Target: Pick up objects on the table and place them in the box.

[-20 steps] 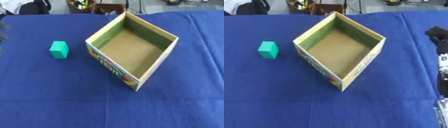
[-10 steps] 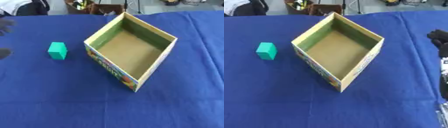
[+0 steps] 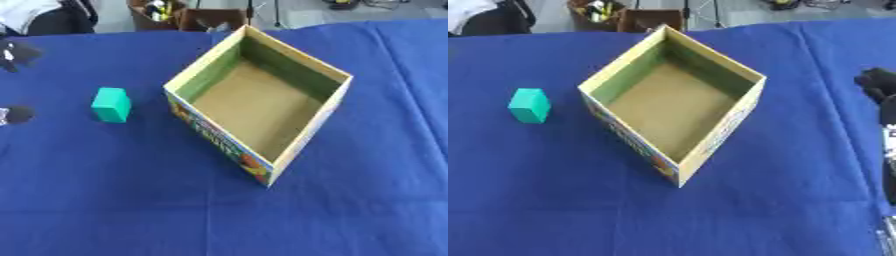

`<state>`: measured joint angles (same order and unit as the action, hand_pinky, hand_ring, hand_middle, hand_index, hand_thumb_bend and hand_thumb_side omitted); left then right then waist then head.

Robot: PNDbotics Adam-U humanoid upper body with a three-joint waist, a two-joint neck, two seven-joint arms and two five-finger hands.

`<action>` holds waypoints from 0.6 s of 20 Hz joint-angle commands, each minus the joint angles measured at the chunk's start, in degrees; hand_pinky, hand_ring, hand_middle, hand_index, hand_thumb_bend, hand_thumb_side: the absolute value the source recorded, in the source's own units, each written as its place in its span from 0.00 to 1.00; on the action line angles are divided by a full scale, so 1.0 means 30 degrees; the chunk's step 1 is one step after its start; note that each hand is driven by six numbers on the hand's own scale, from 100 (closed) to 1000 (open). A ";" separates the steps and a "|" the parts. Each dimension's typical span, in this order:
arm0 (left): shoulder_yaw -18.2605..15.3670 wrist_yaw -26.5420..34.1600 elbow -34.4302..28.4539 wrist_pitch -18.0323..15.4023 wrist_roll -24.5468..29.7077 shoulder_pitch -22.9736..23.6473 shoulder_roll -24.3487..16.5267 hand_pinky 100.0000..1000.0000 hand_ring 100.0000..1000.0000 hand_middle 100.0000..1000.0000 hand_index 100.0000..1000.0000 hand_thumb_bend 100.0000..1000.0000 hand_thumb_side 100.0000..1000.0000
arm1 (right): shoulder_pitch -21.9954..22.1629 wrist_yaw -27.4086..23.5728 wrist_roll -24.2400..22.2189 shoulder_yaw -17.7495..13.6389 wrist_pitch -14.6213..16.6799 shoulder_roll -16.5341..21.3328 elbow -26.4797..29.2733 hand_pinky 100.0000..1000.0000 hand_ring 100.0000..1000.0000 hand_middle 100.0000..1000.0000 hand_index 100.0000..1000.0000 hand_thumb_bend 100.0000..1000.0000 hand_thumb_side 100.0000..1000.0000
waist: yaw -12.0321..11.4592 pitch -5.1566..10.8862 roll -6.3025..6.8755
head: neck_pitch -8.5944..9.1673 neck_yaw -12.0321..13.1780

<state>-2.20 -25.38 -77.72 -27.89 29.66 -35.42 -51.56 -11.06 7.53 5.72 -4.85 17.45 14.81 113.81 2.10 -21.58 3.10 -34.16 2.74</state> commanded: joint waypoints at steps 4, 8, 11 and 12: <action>0.0479 -0.1769 0.2055 -0.1195 -0.0149 -0.1861 0.0013 0.72 0.82 0.87 0.99 0.61 0.81 | -0.0206 0.0291 -0.0226 0.0122 0.0100 0.0122 0.0262 0.91 0.89 0.69 0.83 0.00 0.82 | 0.0342 0.0020 0.0164 | 0.0479 0.0156; 0.0905 -0.2952 0.3312 -0.1611 -0.0130 -0.3099 0.0692 0.72 0.82 0.87 0.99 0.63 0.78 | -0.0389 0.0377 -0.0332 0.0233 0.0141 0.0052 0.0262 0.91 0.89 0.69 0.82 0.00 0.82 | 0.0634 -0.0289 0.0259 | 0.0646 0.0450; 0.1013 -0.3766 0.4091 -0.1896 -0.0129 -0.3714 0.1090 0.72 0.82 0.88 0.99 0.64 0.77 | -0.0480 0.0410 -0.0413 0.0287 0.0122 -0.0023 0.0262 0.92 0.89 0.69 0.82 0.00 0.82 | 0.0775 -0.0448 0.0297 | 0.0728 0.0640; 0.1055 -0.3993 0.4267 -0.2013 -0.0135 -0.3834 0.1185 0.73 0.83 0.89 1.00 0.67 0.75 | -0.0503 0.0426 -0.0414 0.0281 0.0123 -0.0043 0.0262 0.92 0.89 0.68 0.82 0.00 0.82 | 0.0820 -0.0508 0.0310 | 0.0750 0.0692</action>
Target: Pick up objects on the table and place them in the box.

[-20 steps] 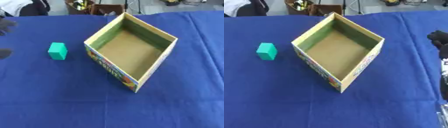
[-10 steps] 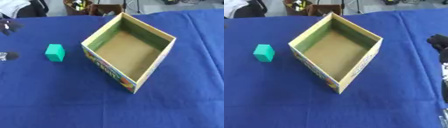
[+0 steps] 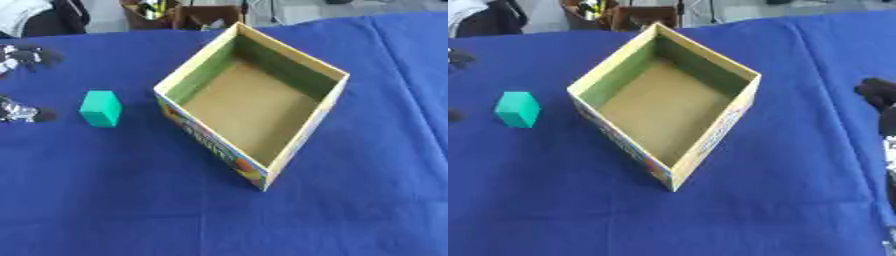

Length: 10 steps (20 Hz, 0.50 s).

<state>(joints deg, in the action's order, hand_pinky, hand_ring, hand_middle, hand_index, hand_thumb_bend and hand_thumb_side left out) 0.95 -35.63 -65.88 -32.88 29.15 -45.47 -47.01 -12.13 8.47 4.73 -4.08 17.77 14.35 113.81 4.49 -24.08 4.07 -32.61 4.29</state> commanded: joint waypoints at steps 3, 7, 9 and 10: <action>0.0045 -0.1194 0.0810 -0.0569 0.0055 -0.0781 -0.0087 0.73 0.84 0.89 1.00 0.68 0.72 | -0.0266 0.0147 -0.0062 0.0039 0.0019 0.0067 0.0262 0.92 0.89 0.68 0.82 0.00 0.82 | 0.0148 0.0161 0.0036 | 0.0352 0.0291; 0.0027 -0.2112 0.1392 -0.0650 -0.0073 -0.1017 0.0079 0.74 0.85 0.90 1.00 0.71 0.68 | -0.0375 0.0155 -0.0171 0.0097 -0.0026 -0.0022 0.0262 0.92 0.89 0.68 0.82 0.00 0.82 | 0.0348 -0.0017 0.0099 | 0.0474 0.0466; -0.0026 -0.2567 0.1681 -0.0700 -0.0166 -0.1097 0.0112 0.74 0.85 0.91 1.00 0.71 0.67 | -0.0426 0.0151 -0.0214 0.0104 -0.0002 -0.0037 0.0262 0.92 0.89 0.68 0.82 0.00 0.82 | 0.0471 -0.0097 0.0144 | 0.0575 0.0613; -0.0073 -0.2781 0.1839 -0.0715 -0.0231 -0.1134 0.0117 0.74 0.86 0.91 1.00 0.70 0.66 | -0.0450 0.0154 -0.0245 0.0112 0.0004 -0.0050 0.0262 0.92 0.90 0.68 0.82 0.00 0.82 | 0.0549 -0.0150 0.0182 | 0.0644 0.0686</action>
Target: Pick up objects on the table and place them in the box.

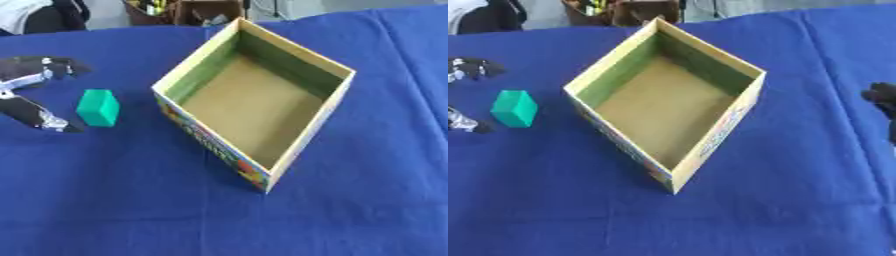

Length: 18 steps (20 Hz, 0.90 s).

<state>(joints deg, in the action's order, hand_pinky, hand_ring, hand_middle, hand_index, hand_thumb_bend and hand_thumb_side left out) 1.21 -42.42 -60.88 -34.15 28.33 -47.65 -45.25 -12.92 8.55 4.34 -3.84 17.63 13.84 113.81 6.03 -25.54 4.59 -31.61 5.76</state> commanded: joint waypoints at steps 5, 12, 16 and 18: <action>-0.0288 -0.1583 0.0642 -0.0407 -0.0413 -0.0552 -0.0508 0.74 0.86 0.89 1.00 0.70 0.65 | -0.0271 0.0199 -0.0275 0.0057 0.0024 0.0023 0.0262 0.92 0.90 0.68 0.82 0.00 0.82 | 0.0243 0.0101 0.0121 | 0.0519 0.0335; -0.0296 -0.2529 0.0892 -0.0592 -0.1139 -0.0752 -0.0358 0.72 0.84 0.86 0.97 0.68 0.66 | -0.0323 0.0340 -0.0435 0.0067 -0.0061 -0.0154 0.0262 0.93 0.90 0.68 0.82 0.00 0.83 | 0.0350 -0.0147 0.0189 | 0.0703 0.0493; -0.0278 -0.2809 0.1064 -0.0675 -0.1399 -0.0802 -0.0248 0.72 0.84 0.86 0.97 0.68 0.66 | -0.0351 0.0369 -0.0494 0.0070 -0.0074 -0.0215 0.0262 0.93 0.90 0.68 0.82 0.00 0.83 | 0.0418 -0.0231 0.0204 | 0.0801 0.0581; -0.0276 -0.2875 0.1114 -0.0712 -0.1478 -0.0810 -0.0232 0.72 0.84 0.86 0.97 0.68 0.66 | -0.0353 0.0375 -0.0498 0.0068 -0.0074 -0.0220 0.0262 0.93 0.90 0.68 0.82 0.00 0.83 | 0.0425 -0.0240 0.0204 | 0.0810 0.0593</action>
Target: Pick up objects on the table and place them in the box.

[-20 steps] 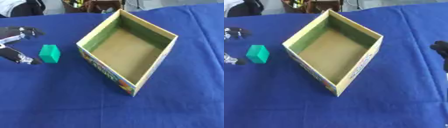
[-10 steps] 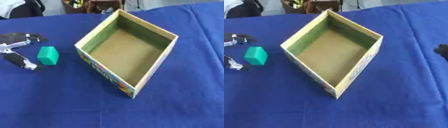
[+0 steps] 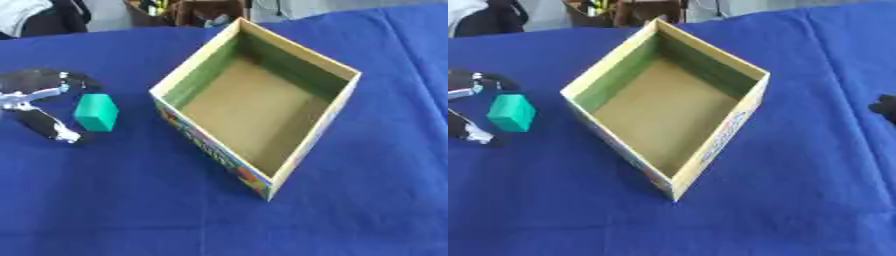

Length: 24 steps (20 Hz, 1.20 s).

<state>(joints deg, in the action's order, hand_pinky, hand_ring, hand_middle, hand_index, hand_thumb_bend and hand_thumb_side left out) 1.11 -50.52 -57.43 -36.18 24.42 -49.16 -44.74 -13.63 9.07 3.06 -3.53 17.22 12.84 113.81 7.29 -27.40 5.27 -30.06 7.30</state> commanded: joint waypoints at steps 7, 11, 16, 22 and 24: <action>-0.0217 0.0031 0.0116 -0.0189 -0.0595 -0.0275 -0.0234 0.65 0.74 0.66 0.83 0.60 0.66 | -0.0067 0.0446 -0.0060 -0.0106 -0.0094 -0.0025 0.0262 0.93 0.90 0.68 0.82 0.00 0.82 | 0.0088 0.0220 0.0065 | 0.0255 0.0139; -0.0165 0.0130 0.0031 -0.0194 -0.0890 -0.0257 -0.0235 0.61 0.69 0.56 0.74 0.51 0.68 | -0.0013 0.0527 -0.0030 -0.0124 -0.0175 -0.0060 0.0262 0.94 0.91 0.68 0.82 0.00 0.82 | 0.0030 0.0227 0.0067 | 0.0208 0.0137; -0.0119 0.0319 -0.0015 -0.0164 -0.1212 -0.0189 -0.0241 0.54 0.62 0.51 0.69 0.42 0.70 | 0.0046 0.0613 0.0060 -0.0197 -0.0223 -0.0106 0.0262 0.94 0.91 0.68 0.82 0.00 0.82 | 0.0031 0.0221 0.0058 | 0.0196 0.0125; -0.0100 0.0306 -0.0318 0.0027 -0.2263 -0.0101 -0.0273 0.49 0.58 0.53 0.69 0.21 0.76 | 0.0109 0.0655 0.0042 -0.0199 -0.0332 -0.0138 0.0262 0.94 0.91 0.68 0.82 0.00 0.82 | -0.0047 0.0277 0.0058 | 0.0101 0.0079; -0.0093 0.0237 -0.0508 0.0182 -0.2661 -0.0090 -0.0347 0.48 0.58 0.56 0.72 0.12 0.80 | 0.0155 0.0659 0.0031 -0.0214 -0.0361 -0.0138 0.0262 0.94 0.91 0.68 0.83 0.00 0.83 | -0.0090 0.0335 0.0040 | 0.0038 0.0037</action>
<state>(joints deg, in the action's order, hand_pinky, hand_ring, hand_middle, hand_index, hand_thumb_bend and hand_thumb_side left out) 0.95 -49.80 -57.75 -35.85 17.34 -48.87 -44.04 -13.09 10.61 3.14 -3.88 16.31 12.26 113.81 7.10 -27.75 5.53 -29.69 7.48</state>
